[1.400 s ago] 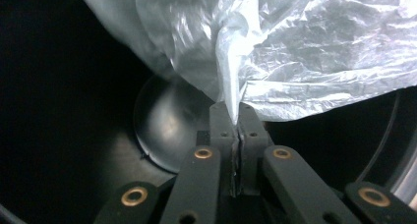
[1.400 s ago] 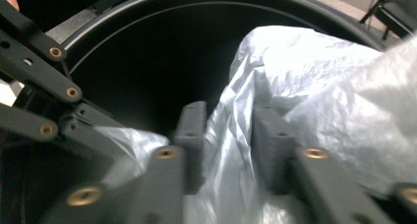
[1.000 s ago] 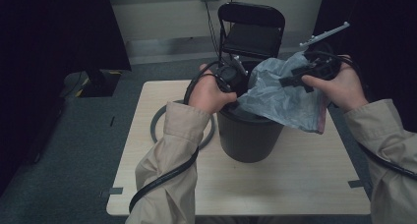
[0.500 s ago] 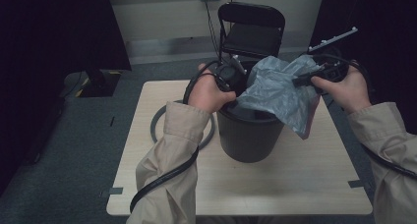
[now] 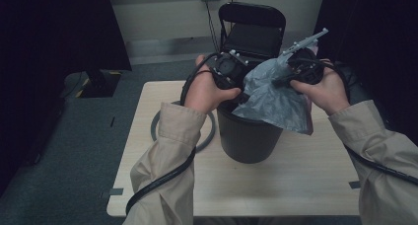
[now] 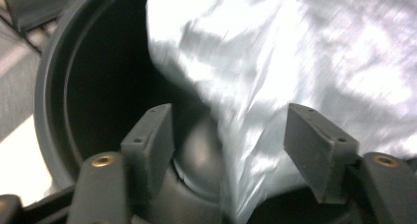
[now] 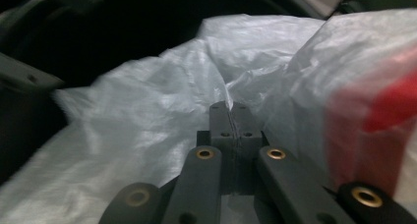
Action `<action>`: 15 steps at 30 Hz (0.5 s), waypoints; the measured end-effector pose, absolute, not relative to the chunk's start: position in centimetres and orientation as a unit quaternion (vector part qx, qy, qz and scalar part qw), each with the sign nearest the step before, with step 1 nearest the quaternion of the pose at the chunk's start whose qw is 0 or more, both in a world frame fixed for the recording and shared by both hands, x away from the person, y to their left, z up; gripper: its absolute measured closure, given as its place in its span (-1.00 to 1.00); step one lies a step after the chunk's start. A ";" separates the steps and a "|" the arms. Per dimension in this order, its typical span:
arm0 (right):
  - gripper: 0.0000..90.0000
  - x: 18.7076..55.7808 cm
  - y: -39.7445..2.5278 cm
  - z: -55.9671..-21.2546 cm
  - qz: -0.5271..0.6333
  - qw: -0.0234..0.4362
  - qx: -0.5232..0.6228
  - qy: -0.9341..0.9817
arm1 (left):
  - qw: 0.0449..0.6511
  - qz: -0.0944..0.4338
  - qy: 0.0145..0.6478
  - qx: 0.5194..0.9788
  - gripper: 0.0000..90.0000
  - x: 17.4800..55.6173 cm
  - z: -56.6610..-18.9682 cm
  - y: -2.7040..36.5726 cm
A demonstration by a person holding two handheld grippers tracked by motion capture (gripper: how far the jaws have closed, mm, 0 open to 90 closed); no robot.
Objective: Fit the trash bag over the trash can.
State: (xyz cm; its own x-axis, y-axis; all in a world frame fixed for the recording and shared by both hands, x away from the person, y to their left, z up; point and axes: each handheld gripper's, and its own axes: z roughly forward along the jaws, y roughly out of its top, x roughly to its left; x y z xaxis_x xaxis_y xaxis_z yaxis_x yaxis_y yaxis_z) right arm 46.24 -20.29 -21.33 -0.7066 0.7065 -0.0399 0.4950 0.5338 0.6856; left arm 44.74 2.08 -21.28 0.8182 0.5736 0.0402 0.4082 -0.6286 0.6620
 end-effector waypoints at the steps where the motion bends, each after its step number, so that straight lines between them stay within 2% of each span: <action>1: 1.00 46.2 -20.3 -21.3 0.334 0.158 0.349 0.861 | 0.332 0.125 0.275 0.894 -0.18 44.7 -21.3 2.1; 4: 1.00 46.2 -19.5 -21.1 0.343 0.153 0.341 0.862 | 0.333 0.119 0.259 0.899 -0.18 44.8 -21.8 0.9; 5: 1.00 46.2 -19.2 -21.0 0.346 0.150 0.341 0.861 | 0.329 0.118 0.257 0.901 -0.07 44.9 -22.0 0.5; 7: 1.00 46.2 -19.0 -20.9 0.354 0.144 0.338 0.860 | 0.327 0.115 0.253 0.903 -0.05 45.2 -22.5 -0.1; 8: 1.00 46.1 -18.9 -20.8 0.361 0.137 0.341 0.857 | 0.324 0.105 0.253 0.906 0.44 45.3 -22.8 -0.4; 10: 1.00 46.1 -18.9 -20.7 0.364 0.135 0.340 0.857 | 0.326 0.091 0.250 0.907 0.48 45.6 -23.1 -0.9; 12: 0.93 46.1 -19.0 -20.7 0.369 0.130 0.340 0.855 | 0.317 0.079 0.255 0.910 0.91 45.7 -23.3 -1.3; 13: 0.84 46.0 -19.1 -20.8 0.369 0.129 0.342 0.854 | 0.308 0.079 0.258 0.912 1.00 45.8 -23.4 -1.4; 14: 0.56 46.0 -19.6 -20.7 0.370 0.136 0.346 0.852 | 0.295 0.079 0.269 0.913 1.00 46.0 -23.5 -1.3; 15: 0.48 46.0 -19.8 -20.7 0.370 0.140 0.348 0.850 | 0.295 0.079 0.269 0.913 1.00 46.0 -23.5 -1.3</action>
State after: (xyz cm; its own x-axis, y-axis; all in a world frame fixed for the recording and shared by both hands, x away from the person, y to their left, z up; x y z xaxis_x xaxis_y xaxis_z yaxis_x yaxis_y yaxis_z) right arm 45.96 -19.81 -20.65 -0.7185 0.6953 0.0200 0.4888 0.4842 0.7257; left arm 45.97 -1.27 -23.53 0.8431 0.5375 -0.0142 0.4441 -0.6813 0.5819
